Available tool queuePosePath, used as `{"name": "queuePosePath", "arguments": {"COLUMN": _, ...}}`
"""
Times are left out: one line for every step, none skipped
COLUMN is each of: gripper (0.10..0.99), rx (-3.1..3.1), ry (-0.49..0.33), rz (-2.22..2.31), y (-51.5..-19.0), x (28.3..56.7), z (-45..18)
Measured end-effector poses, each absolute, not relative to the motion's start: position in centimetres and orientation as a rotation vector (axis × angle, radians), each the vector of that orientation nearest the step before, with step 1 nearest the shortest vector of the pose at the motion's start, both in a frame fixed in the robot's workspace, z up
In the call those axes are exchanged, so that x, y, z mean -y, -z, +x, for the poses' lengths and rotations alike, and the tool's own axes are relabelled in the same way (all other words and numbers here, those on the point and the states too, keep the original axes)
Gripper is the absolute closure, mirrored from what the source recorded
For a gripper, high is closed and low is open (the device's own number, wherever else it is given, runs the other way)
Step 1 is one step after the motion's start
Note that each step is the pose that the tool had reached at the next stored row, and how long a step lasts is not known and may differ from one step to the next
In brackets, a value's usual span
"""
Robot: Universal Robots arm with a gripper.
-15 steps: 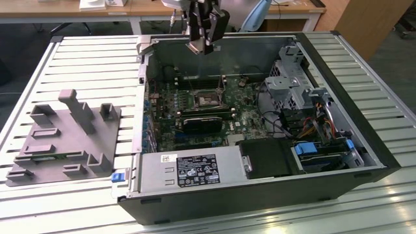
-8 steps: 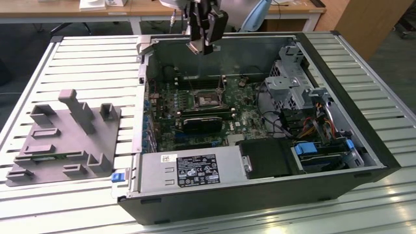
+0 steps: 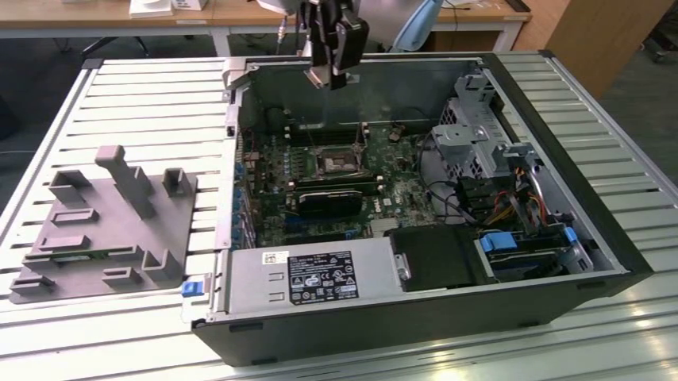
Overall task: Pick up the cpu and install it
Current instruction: 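Place the cpu into insertion slot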
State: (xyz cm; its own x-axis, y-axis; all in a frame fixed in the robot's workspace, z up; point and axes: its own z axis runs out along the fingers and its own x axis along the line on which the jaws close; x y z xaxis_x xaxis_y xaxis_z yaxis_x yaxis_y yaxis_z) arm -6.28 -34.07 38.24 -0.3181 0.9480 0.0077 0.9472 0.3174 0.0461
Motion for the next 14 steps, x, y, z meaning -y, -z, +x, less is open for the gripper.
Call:
{"name": "queuePosePath", "arguments": {"gripper": 0.541, "rx": -2.526, "ry": -0.065, "rz": 1.832, "y": -38.24, "x": 34.07, "z": -6.28}}
{"name": "queuePosePath", "arguments": {"gripper": 0.541, "rx": -2.52, "ry": -0.065, "rz": 1.839, "y": -38.23, "x": 34.07, "z": -6.28}}
{"name": "queuePosePath", "arguments": {"gripper": 0.541, "rx": -2.514, "ry": -0.065, "rz": 1.847, "y": -38.22, "x": 34.07, "z": -6.28}}
{"name": "queuePosePath", "arguments": {"gripper": 0.541, "rx": -2.508, "ry": -0.065, "rz": 1.856, "y": -38.22, "x": 34.07, "z": -6.28}}
{"name": "queuePosePath", "arguments": {"gripper": 0.541, "rx": -2.502, "ry": -0.065, "rz": 1.864, "y": -38.21, "x": 34.07, "z": -6.28}}
{"name": "queuePosePath", "arguments": {"gripper": 0.541, "rx": -2.496, "ry": -0.065, "rz": 1.871, "y": -38.21, "x": 34.07, "z": -6.28}}
{"name": "queuePosePath", "arguments": {"gripper": 0.541, "rx": -2.49, "ry": -0.065, "rz": 1.879, "y": -38.2, "x": 34.07, "z": -6.28}}
{"name": "queuePosePath", "arguments": {"gripper": 0.541, "rx": -2.478, "ry": -0.064, "rz": 1.895, "y": -38.2, "x": 34.07, "z": -6.28}}
{"name": "queuePosePath", "arguments": {"gripper": 0.541, "rx": -2.471, "ry": -0.064, "rz": 1.903, "y": -38.19, "x": 34.07, "z": -6.28}}
{"name": "queuePosePath", "arguments": {"gripper": 0.541, "rx": -2.464, "ry": -0.064, "rz": 1.912, "y": -38.19, "x": 34.07, "z": -6.28}}
{"name": "queuePosePath", "arguments": {"gripper": 0.541, "rx": -2.457, "ry": -0.064, "rz": 1.92, "y": -38.19, "x": 34.07, "z": -6.28}}
{"name": "queuePosePath", "arguments": {"gripper": 0.541, "rx": -2.45, "ry": -0.064, "rz": 1.929, "y": -38.18, "x": 34.07, "z": -6.28}}
{"name": "queuePosePath", "arguments": {"gripper": 0.541, "rx": -2.443, "ry": -0.064, "rz": 1.938, "y": -38.18, "x": 34.07, "z": -6.28}}
{"name": "queuePosePath", "arguments": {"gripper": 0.541, "rx": -2.434, "ry": -0.064, "rz": 1.948, "y": -38.18, "x": 34.06, "z": -6.28}}
